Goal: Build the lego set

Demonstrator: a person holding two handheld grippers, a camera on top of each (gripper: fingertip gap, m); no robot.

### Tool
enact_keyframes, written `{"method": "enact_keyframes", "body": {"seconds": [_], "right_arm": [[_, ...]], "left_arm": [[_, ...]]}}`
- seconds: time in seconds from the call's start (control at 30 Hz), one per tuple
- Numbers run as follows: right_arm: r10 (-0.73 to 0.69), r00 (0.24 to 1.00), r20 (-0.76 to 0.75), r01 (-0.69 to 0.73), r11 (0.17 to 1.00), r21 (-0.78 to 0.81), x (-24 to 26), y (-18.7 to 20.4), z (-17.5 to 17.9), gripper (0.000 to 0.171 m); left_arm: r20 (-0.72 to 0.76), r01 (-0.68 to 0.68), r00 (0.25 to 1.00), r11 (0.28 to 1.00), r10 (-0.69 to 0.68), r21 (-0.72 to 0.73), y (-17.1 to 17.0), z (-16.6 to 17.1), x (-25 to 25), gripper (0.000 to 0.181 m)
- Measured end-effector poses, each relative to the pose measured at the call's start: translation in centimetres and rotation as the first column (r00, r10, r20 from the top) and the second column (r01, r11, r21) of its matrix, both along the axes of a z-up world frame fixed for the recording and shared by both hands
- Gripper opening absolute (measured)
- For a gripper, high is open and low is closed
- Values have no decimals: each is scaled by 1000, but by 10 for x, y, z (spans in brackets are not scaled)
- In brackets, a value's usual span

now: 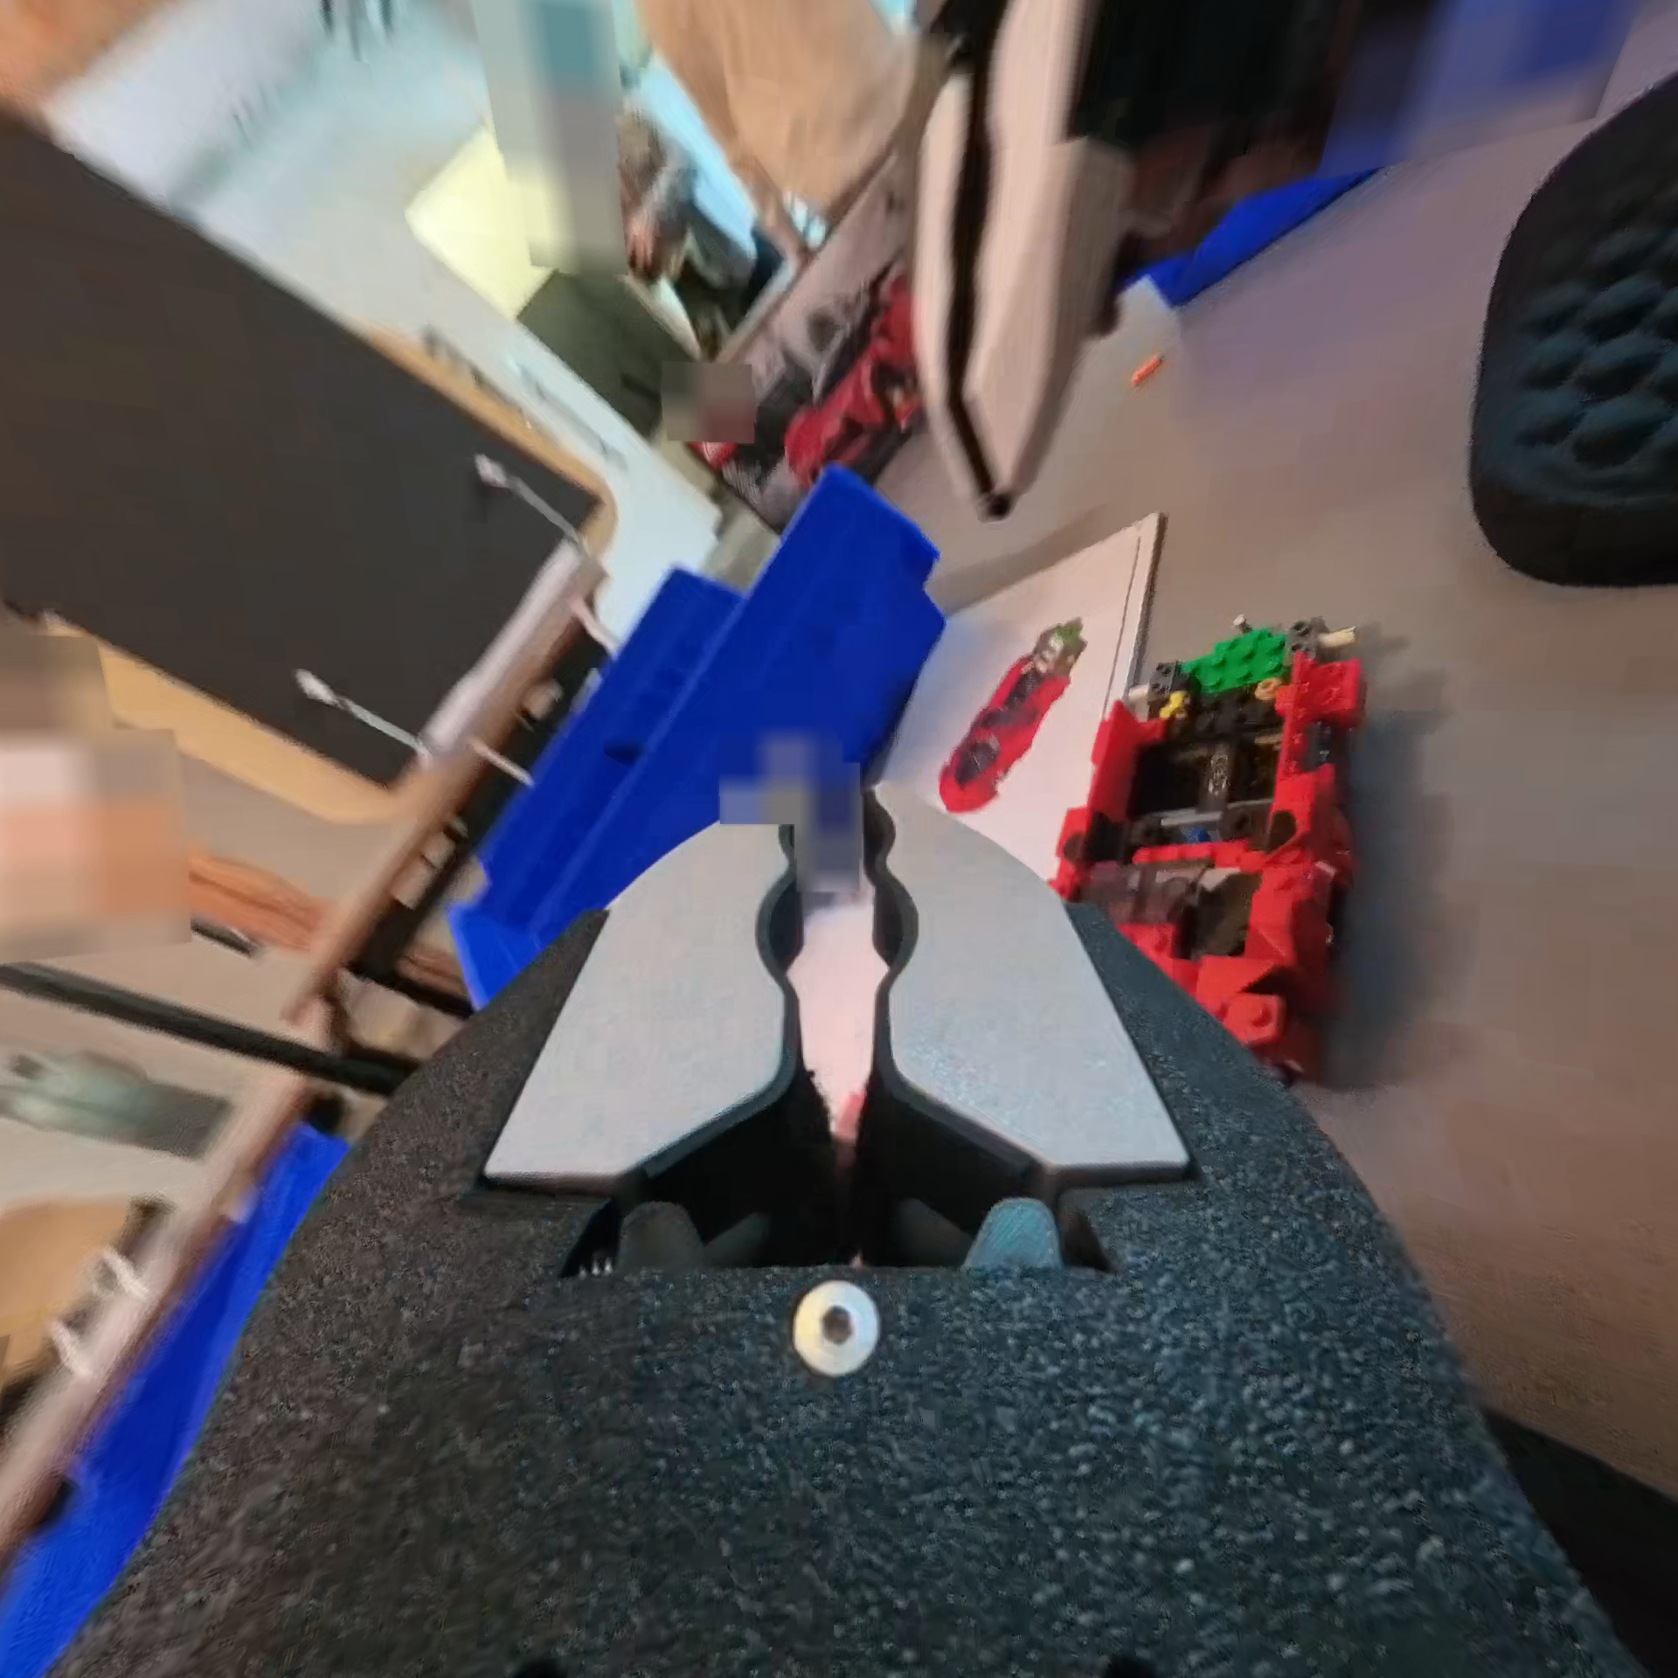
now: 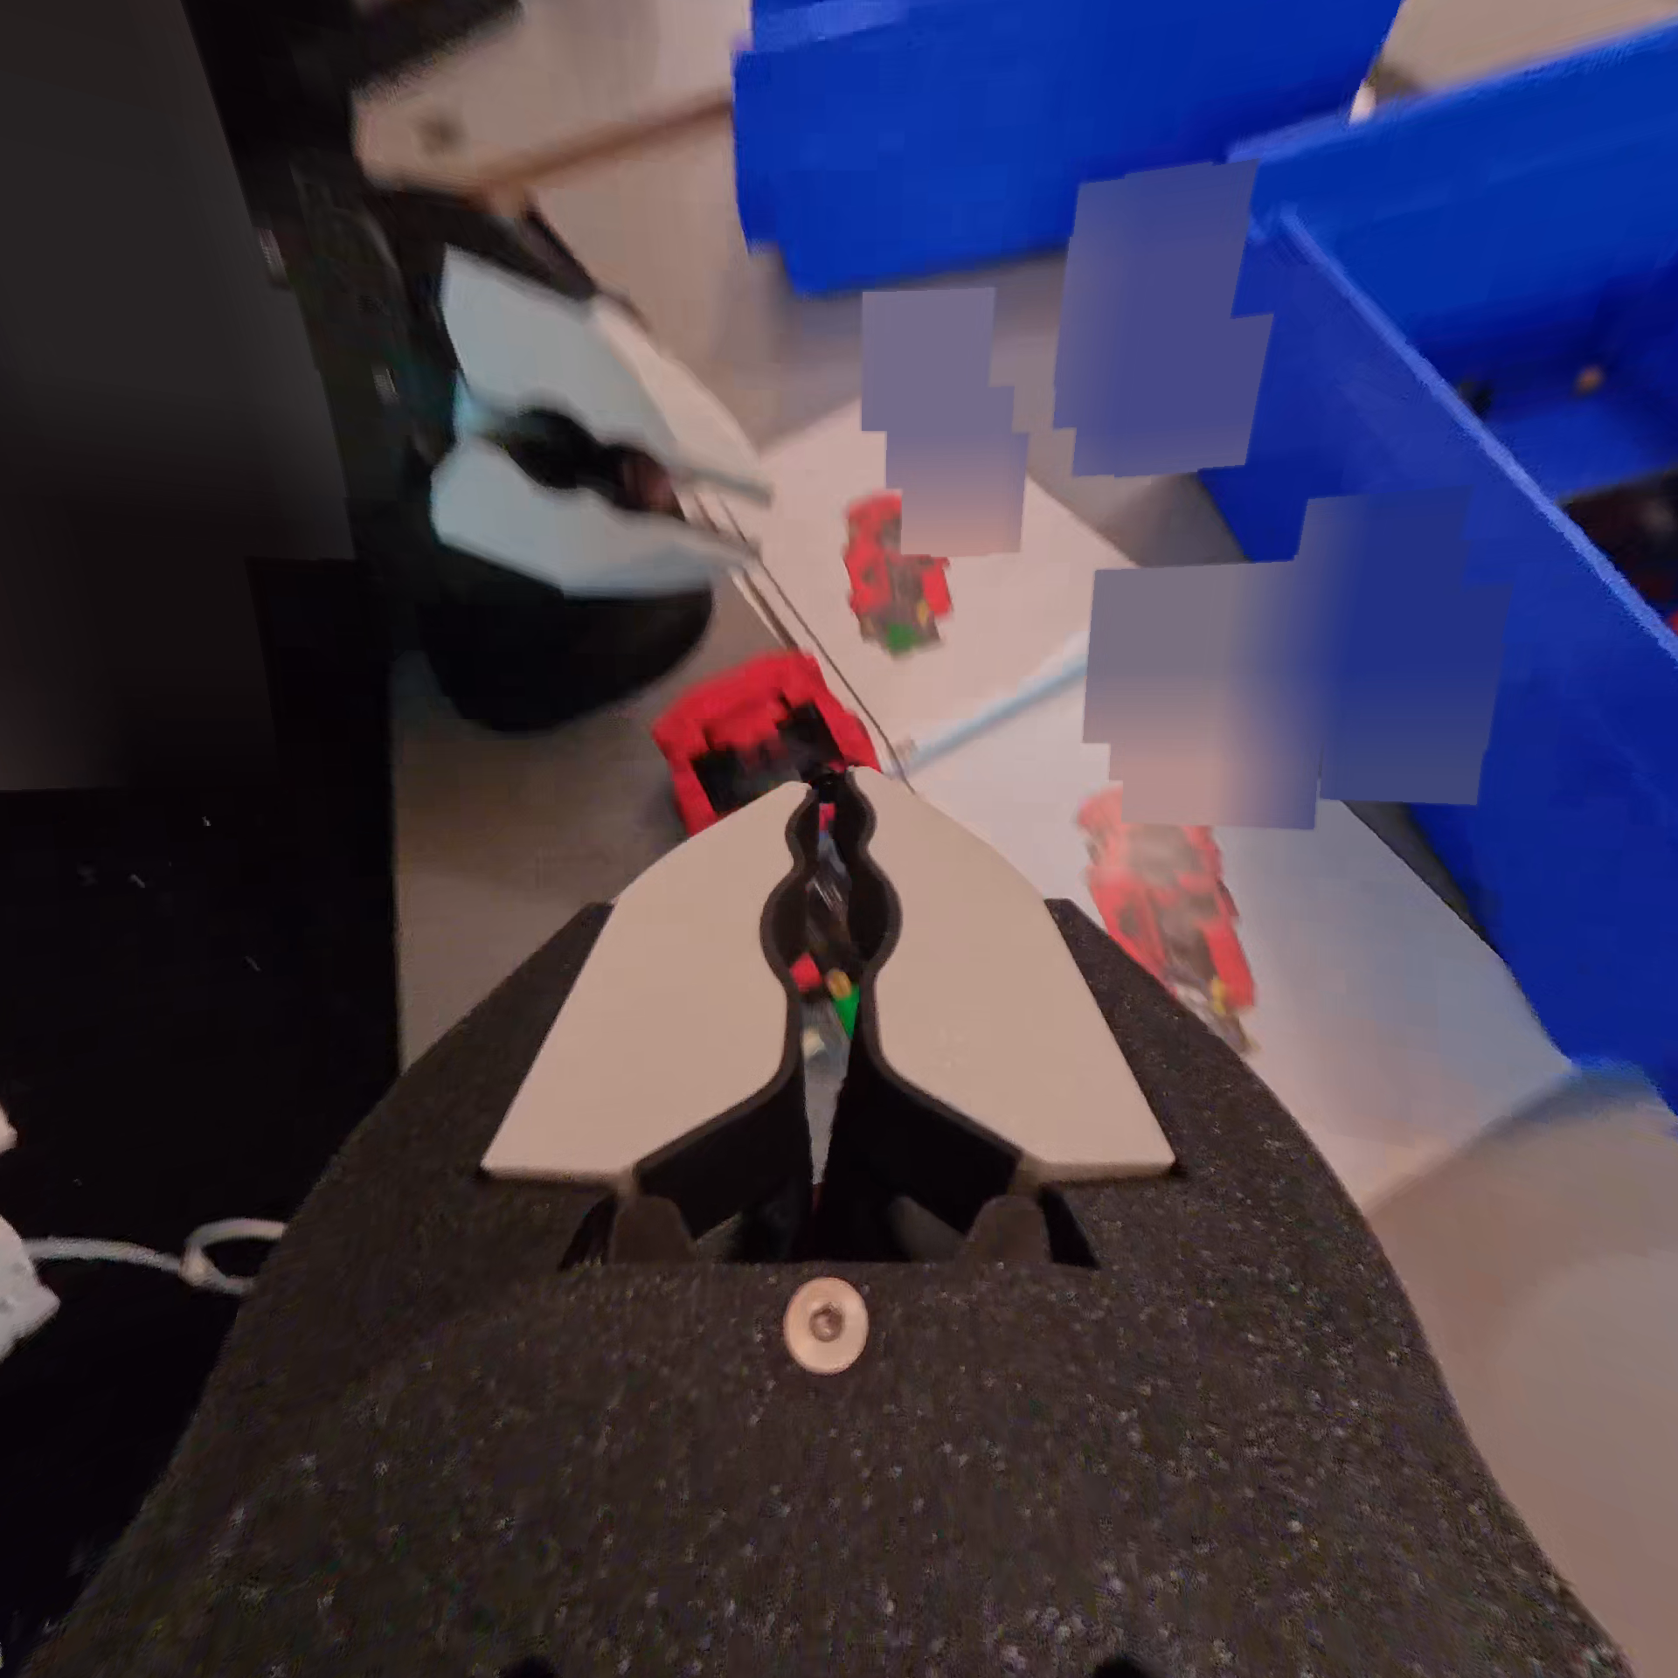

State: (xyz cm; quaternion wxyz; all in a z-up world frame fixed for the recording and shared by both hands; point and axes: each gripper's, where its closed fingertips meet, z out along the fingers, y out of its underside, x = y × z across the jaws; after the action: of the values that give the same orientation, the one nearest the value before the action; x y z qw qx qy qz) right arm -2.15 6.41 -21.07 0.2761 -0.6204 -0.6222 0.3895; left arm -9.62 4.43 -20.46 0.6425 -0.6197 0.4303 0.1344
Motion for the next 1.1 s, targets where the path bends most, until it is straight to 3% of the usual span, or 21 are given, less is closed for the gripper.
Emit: {"method": "enact_keyframes", "body": {"seconds": [0.17,0.33,0.53,1.1], "right_arm": [[91,961,262,-109,993,53,16,9,-39,3],[154,886,438,-201,978,63,12,14,-73,3],[132,836,533,-185,982,47,11,18,-87,3],[71,796,601,-130,990,55,10,18,-92,3]], "left_arm": [[312,-22,945,973,94,-229,8,-14,-21,9],[504,46,859,965,94,-258,7,-11,-26,7],[522,34,846,967,106,-251,7,-11,-30,7],[539,47,838,971,90,-235,7,-10,-29,7]]}}
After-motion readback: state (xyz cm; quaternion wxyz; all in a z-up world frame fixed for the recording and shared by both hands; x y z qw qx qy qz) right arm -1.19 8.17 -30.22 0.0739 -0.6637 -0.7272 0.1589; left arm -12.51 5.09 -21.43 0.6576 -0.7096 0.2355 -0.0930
